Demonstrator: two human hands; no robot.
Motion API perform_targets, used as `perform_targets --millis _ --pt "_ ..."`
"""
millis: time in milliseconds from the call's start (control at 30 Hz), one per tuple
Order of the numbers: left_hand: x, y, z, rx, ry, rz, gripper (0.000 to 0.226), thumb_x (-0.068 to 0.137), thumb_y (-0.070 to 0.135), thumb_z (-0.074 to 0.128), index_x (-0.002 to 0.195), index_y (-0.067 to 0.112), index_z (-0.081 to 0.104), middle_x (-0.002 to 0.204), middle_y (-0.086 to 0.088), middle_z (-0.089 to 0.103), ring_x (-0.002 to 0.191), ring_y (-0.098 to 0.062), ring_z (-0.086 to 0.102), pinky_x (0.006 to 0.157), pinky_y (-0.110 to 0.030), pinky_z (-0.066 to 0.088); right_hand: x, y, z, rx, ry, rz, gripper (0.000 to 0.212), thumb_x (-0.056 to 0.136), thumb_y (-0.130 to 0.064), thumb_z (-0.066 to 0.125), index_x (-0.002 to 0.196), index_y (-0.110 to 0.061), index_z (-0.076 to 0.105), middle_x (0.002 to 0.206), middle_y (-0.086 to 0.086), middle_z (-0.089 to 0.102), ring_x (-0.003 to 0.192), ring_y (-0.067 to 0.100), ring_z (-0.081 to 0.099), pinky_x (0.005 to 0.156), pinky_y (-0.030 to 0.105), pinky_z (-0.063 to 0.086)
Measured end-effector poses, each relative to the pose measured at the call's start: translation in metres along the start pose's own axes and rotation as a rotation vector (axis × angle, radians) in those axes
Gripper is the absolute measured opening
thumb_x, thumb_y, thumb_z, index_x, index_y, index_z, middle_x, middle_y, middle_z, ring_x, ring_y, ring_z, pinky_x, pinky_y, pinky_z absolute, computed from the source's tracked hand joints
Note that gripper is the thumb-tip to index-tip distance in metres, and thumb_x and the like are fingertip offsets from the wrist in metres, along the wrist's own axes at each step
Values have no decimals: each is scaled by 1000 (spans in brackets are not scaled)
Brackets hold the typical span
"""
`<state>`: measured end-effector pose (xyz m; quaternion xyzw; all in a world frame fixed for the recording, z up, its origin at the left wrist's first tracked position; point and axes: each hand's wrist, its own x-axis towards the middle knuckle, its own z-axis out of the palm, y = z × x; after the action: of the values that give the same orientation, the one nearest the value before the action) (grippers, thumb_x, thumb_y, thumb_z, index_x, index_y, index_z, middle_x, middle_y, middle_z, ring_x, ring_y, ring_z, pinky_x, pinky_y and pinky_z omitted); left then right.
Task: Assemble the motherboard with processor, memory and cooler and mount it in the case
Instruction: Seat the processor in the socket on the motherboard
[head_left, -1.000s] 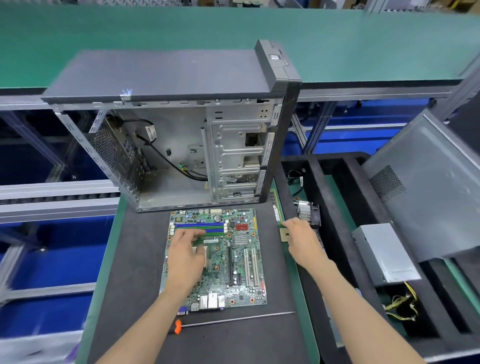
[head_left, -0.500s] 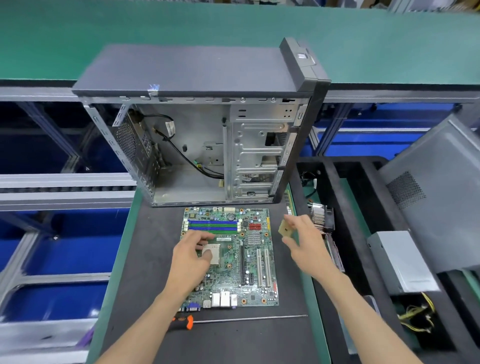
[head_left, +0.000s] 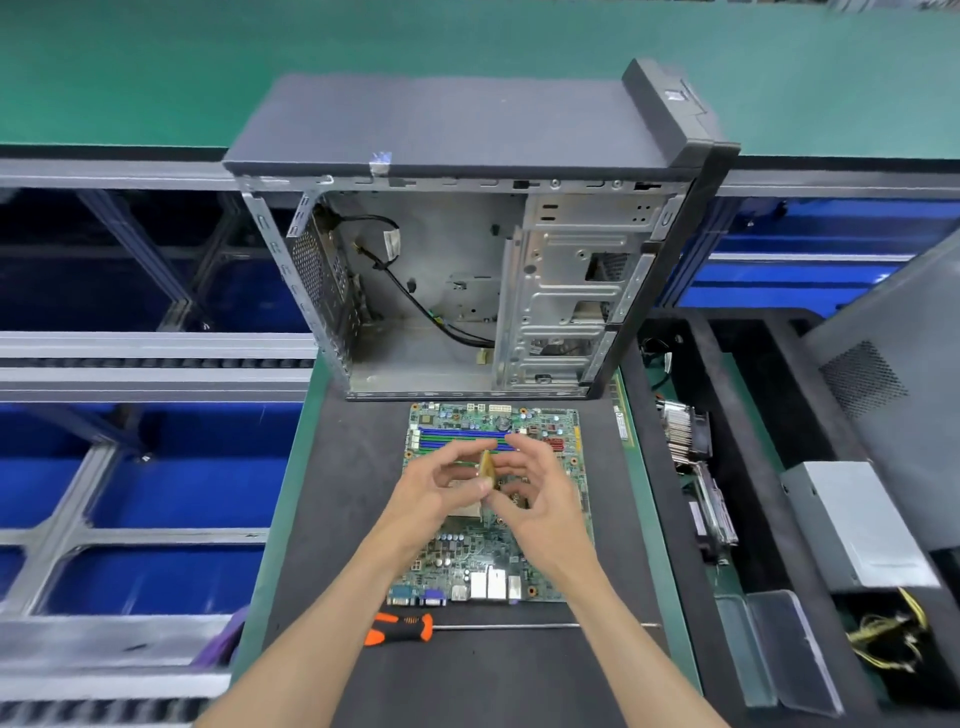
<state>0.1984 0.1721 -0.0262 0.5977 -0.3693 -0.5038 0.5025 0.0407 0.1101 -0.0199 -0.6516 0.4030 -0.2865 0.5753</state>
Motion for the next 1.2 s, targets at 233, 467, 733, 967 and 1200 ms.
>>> perform_targets --millis 233,467,733,967,1200 --pt "2 -8 -6 -174 -12 -54 51 72 31 86 120 25 71 116 -12 72 113 -32 67 103 -51 48 0 -3 11 92 36 22 67 80 -13 82 131 -27 42 108 2 70 101 12 68 89 28 54" --pt "-1 -5 -20 -103 112 -70 46 67 42 86 110 30 75 110 0 75 106 -15 68 90 -33 52 1 17 -10 -413 -13 9 56 80 -28 82 127 -28 52 122 -15 61 114 0 55 100 27 46" --pt "-5 -12 -21 -3 173 -84 39 69 38 87 106 34 74 106 9 75 102 -8 70 83 -18 50 8 38 -6 -885 -154 -167 69 81 -51 72 138 -27 42 132 -9 52 123 13 43 103 35 35" --pt "-4 -16 -17 1 184 -66 40 73 20 89 109 28 75 101 2 75 96 -7 69 76 -13 53 11 40 -4 -939 -125 -211 65 79 -53 65 135 -26 43 124 -11 57 115 13 50 97 37 37" --pt "-1 -21 -17 55 172 -42 43 68 25 92 107 32 75 99 3 74 96 -10 70 81 -20 56 9 43 0 -949 -82 -243 59 78 -51 57 129 -22 49 114 -9 62 104 15 53 92 38 39"
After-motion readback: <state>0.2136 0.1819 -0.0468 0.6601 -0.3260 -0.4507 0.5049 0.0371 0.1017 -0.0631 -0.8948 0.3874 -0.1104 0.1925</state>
